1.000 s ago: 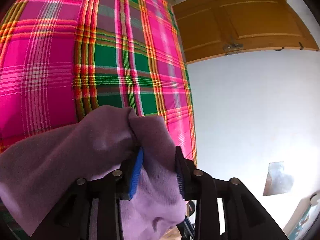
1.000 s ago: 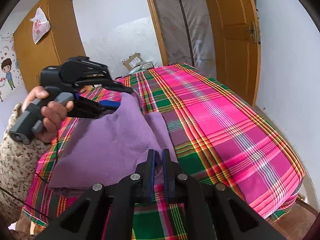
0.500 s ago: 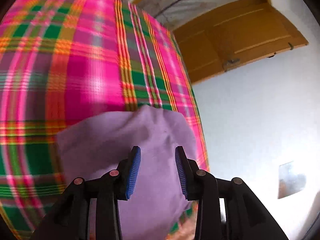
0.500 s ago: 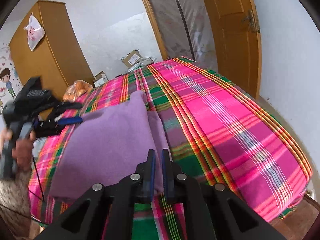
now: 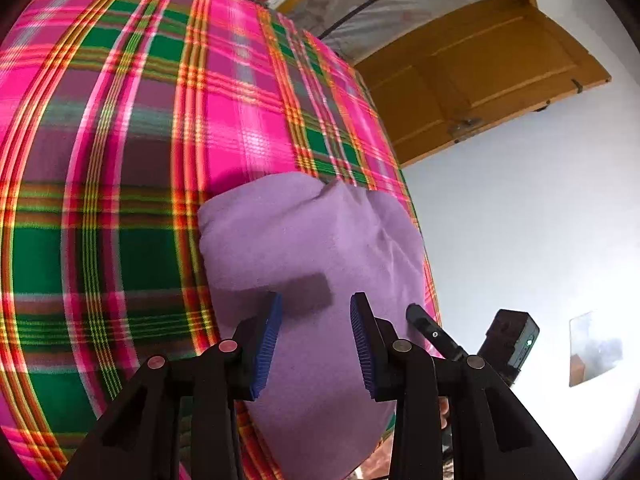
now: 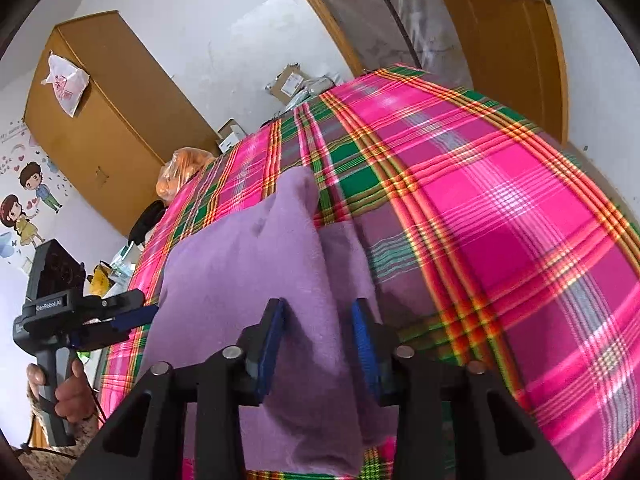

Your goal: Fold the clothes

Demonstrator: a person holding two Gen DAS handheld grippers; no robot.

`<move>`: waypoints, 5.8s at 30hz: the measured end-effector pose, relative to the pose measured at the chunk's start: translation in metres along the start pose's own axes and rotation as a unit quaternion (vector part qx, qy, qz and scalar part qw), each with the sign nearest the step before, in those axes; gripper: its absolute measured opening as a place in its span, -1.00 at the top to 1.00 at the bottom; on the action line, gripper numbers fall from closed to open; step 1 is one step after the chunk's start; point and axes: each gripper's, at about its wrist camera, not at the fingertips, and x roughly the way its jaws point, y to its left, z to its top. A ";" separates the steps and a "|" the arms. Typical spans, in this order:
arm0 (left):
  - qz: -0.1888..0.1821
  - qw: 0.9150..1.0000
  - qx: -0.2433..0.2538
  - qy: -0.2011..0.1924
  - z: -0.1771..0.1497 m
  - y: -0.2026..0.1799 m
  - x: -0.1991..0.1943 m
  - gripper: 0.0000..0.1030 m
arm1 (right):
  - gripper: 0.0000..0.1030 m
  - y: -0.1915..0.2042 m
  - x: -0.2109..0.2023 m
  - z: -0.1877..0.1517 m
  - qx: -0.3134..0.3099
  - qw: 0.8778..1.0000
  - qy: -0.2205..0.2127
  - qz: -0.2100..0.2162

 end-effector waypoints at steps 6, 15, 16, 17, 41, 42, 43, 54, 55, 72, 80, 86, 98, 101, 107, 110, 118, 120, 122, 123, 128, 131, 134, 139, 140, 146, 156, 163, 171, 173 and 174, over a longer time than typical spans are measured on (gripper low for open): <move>0.002 1.000 -0.013 0.002 0.000 0.007 -0.002 0.28 | 0.81 0.022 -0.020 0.004 -0.029 0.999 -0.029 0.030; 0.005 1.000 -0.010 0.005 -0.002 0.003 0.002 0.28 | 0.81 0.000 -0.013 -0.002 -0.010 1.000 -0.019 -0.004; 0.005 1.000 -0.011 0.005 -0.002 0.003 0.001 0.28 | 0.80 -0.003 -0.009 -0.003 -0.007 1.000 -0.015 -0.008; 0.005 1.000 -0.011 0.005 -0.003 0.003 0.001 0.28 | 0.79 -0.008 -0.005 -0.005 -0.009 1.000 -0.012 -0.016; 0.015 1.000 -0.008 0.005 -0.013 0.003 0.002 0.27 | 0.50 -0.023 -0.059 -0.054 -0.043 0.993 0.014 -0.108; 0.016 1.000 -0.007 0.005 -0.014 0.003 0.001 0.27 | 0.50 -0.022 -0.062 -0.053 -0.042 0.994 0.005 -0.103; 0.016 1.000 -0.006 0.005 -0.014 0.002 0.001 0.27 | 0.50 -0.020 -0.065 -0.051 -0.043 0.995 -0.006 -0.093; 0.017 1.000 -0.008 0.013 -0.018 0.009 -0.001 0.27 | 0.47 -0.006 -0.040 -0.060 -0.091 0.992 0.025 -0.087; 0.018 1.000 -0.009 0.015 -0.017 0.010 -0.002 0.27 | 0.47 -0.005 -0.042 -0.059 -0.092 0.991 0.024 -0.091; 0.047 0.996 -0.081 0.008 0.034 0.044 0.015 0.24 | 0.47 0.043 -0.039 -0.036 -0.153 0.984 -0.014 -0.087; 0.107 0.992 -0.060 -0.026 0.044 0.030 0.004 0.27 | 0.47 0.064 -0.009 -0.016 -0.176 0.981 -0.011 -0.076; 0.084 0.996 -0.004 -0.032 0.027 0.000 -0.008 0.27 | 0.48 0.066 0.008 0.007 -0.189 0.977 -0.013 -0.095; 0.108 0.991 0.078 0.004 0.004 -0.025 0.023 0.27 | 0.54 0.036 0.044 0.017 -0.159 0.983 0.021 -0.086; 0.108 0.990 0.091 -0.002 0.003 -0.024 0.024 0.27 | 0.54 0.036 0.045 0.014 -0.177 0.980 0.021 -0.086; 0.130 0.984 0.124 -0.015 -0.004 -0.029 0.025 0.27 | 0.54 0.035 0.044 0.010 -0.172 0.982 0.011 -0.078; 0.137 0.984 0.116 -0.012 -0.004 -0.031 0.022 0.27 | 0.54 0.036 0.042 0.009 -0.174 0.981 0.013 -0.079; 0.148 0.978 0.145 -0.009 -0.034 -0.045 0.002 0.27 | 0.55 0.048 0.009 -0.010 -0.179 0.981 0.005 -0.073; 0.144 0.978 0.153 -0.008 -0.041 -0.046 -0.002 0.27 | 0.55 0.048 0.003 -0.019 -0.181 0.981 0.006 -0.071; 0.143 0.975 0.167 -0.005 -0.047 -0.046 -0.003 0.27 | 0.55 0.045 0.000 -0.027 -0.181 0.981 0.010 -0.065; 0.146 0.974 0.173 -0.002 -0.049 -0.045 0.000 0.27 | 0.55 0.042 0.002 -0.029 -0.177 0.982 0.012 -0.060; 0.148 0.971 0.185 -0.005 -0.054 -0.041 0.006 0.27 | 0.55 0.033 0.006 -0.036 -0.162 0.986 0.002 -0.047; 0.149 0.970 0.192 -0.010 -0.058 -0.040 0.008 0.27 | 0.56 0.033 0.005 -0.038 -0.167 0.985 -0.002 -0.047; 0.151 0.968 0.197 -0.016 -0.059 -0.039 0.010 0.27 | 0.56 0.030 0.005 -0.038 -0.164 0.985 -0.007 -0.044; 0.157 0.969 0.190 -0.017 -0.060 -0.040 0.007 0.27 | 0.57 0.032 0.002 -0.037 -0.162 0.986 -0.003 -0.045; 0.157 0.969 0.190 -0.017 -0.061 -0.043 0.004 0.27 | 0.57 0.033 -0.001 -0.037 -0.159 0.986 -0.002 -0.048; 0.122 0.964 0.237 -0.019 -0.083 -0.055 -0.004 0.27 | 0.57 0.038 -0.014 -0.052 -0.163 0.986 -0.005 -0.040; 0.161 0.942 0.292 -0.030 -0.098 -0.061 0.010 0.27 | 0.61 0.030 -0.010 -0.056 -0.163 0.986 -0.007 -0.034; 0.157 0.944 0.288 -0.037 -0.100 -0.061 0.008 0.27 | 0.61 0.028 -0.011 -0.058 -0.157 0.987 -0.015 -0.030; 0.159 0.943 0.287 -0.054 -0.105 -0.060 0.008 0.27 | 0.61 0.028 -0.014 -0.067 -0.166 0.985 -0.036 -0.033; 0.167 0.941 0.290 -0.058 -0.107 -0.061 0.010 0.27 | 0.61 0.029 -0.014 -0.069 -0.165 0.985 -0.042 -0.038; 0.173 0.939 0.291 -0.061 -0.108 -0.063 0.010 0.27 | 0.61 0.029 -0.015 -0.070 -0.164 0.985 -0.044 -0.040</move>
